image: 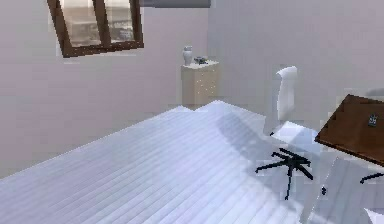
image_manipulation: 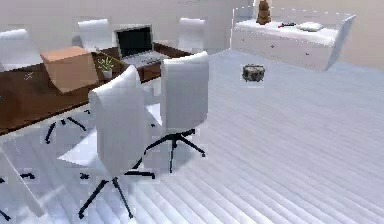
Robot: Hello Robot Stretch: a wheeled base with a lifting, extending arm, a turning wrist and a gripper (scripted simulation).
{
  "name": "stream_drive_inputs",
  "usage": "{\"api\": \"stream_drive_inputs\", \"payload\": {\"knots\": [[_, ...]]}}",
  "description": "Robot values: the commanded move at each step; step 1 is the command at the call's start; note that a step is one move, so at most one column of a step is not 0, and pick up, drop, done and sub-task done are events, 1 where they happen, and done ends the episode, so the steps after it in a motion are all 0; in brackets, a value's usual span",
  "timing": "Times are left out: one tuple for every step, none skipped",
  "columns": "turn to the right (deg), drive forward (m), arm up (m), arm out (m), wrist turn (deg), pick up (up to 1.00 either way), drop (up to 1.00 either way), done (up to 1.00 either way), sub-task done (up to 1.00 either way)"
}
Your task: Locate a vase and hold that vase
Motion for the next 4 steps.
{"api": "stream_drive_inputs", "payload": {"knots": [[0.0, 1.0, 0.0, 0.0, 0.0, 0.0, 0.0, 0.0, 0.0], [3.0, 0.0, 0.0, 0.0, 0.0, 0.0, 0.0, 0.0, 0.0], [0.0, 0.85, 0.0, 0.0, 0.0, 0.0, 0.0, 0.0, 0.0], [24.0, 0.0, 0.0, 0.0, 0.0, 0.0, 0.0, 0.0, 0.0]]}}
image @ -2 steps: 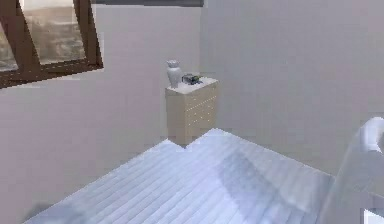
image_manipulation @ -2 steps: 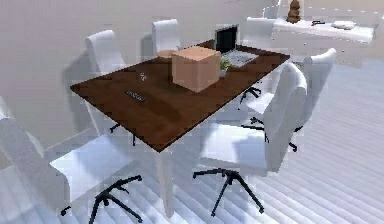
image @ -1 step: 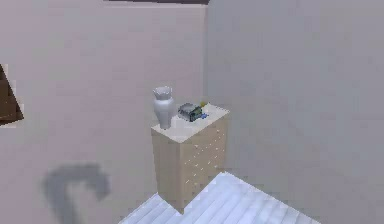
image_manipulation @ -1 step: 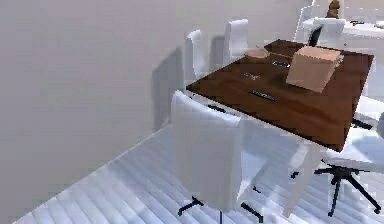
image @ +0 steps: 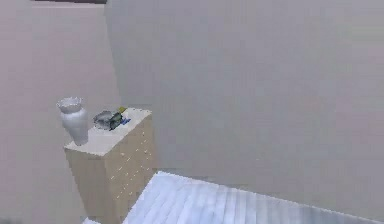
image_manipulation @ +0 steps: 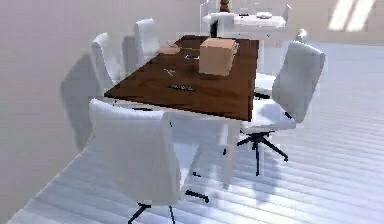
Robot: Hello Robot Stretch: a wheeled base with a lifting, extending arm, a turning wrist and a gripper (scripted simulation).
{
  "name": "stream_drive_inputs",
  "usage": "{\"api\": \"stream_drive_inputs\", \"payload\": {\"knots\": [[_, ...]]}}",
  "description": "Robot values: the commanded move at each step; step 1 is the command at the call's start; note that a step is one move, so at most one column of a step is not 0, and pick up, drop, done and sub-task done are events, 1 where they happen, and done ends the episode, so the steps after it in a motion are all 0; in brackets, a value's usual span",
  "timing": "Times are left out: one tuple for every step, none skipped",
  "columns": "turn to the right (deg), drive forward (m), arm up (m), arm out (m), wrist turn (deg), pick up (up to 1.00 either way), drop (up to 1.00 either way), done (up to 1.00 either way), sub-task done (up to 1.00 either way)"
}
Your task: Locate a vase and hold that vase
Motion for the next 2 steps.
{"api": "stream_drive_inputs", "payload": {"knots": [[0.0, 0.45, 0.0, 0.0, 0.0, 0.0, 0.0, 0.0, 0.0], [-45.0, 0.0, 0.0, 0.0, 0.0, 0.0, 0.0, 0.0, 0.0]]}}
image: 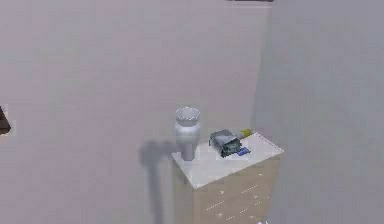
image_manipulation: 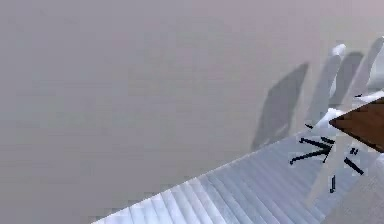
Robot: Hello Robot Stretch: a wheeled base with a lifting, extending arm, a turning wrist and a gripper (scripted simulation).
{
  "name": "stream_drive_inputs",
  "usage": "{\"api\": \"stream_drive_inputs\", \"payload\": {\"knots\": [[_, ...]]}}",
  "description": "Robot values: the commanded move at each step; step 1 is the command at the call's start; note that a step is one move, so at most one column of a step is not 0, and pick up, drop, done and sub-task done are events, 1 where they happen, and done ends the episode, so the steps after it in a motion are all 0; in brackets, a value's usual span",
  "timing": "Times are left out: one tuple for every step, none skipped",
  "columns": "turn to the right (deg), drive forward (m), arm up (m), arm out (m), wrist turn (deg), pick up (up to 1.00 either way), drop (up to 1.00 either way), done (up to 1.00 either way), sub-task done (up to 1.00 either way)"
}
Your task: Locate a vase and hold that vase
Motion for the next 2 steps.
{"api": "stream_drive_inputs", "payload": {"knots": [[-45.0, 0.0, 0.0, 0.0, 0.0, 0.0, 0.0, 0.0, 0.0], [-42.0, 0.0, 0.0, 0.0, 0.0, 0.0, 0.0, 0.0, 0.0]]}}
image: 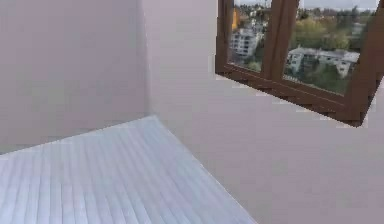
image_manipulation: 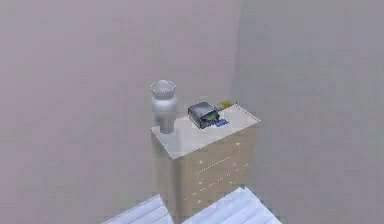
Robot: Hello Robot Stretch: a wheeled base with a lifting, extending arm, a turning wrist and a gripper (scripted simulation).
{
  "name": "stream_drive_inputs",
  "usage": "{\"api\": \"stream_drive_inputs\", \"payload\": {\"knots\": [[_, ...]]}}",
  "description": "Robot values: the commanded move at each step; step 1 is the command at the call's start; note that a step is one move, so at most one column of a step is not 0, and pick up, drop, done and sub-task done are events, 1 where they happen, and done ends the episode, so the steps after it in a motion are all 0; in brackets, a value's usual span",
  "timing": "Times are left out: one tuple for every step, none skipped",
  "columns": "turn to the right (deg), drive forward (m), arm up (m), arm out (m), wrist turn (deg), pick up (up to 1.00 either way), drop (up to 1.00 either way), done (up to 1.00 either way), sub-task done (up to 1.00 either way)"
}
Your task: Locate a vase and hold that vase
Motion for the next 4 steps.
{"api": "stream_drive_inputs", "payload": {"knots": [[45.0, 0.0, 0.0, 0.0, 0.0, 0.0, 0.0, 0.0, 0.0], [12.0, 0.0, 0.0, 0.0, 0.0, 0.0, 0.0, 0.0, 0.0], [0.0, 0.4, 0.0, 0.0, 0.0, 0.0, 0.0, 0.0, 0.0], [-39.0, 0.0, 0.0, 0.0, 0.0, 0.0, 0.0, 0.0, 0.0]]}}
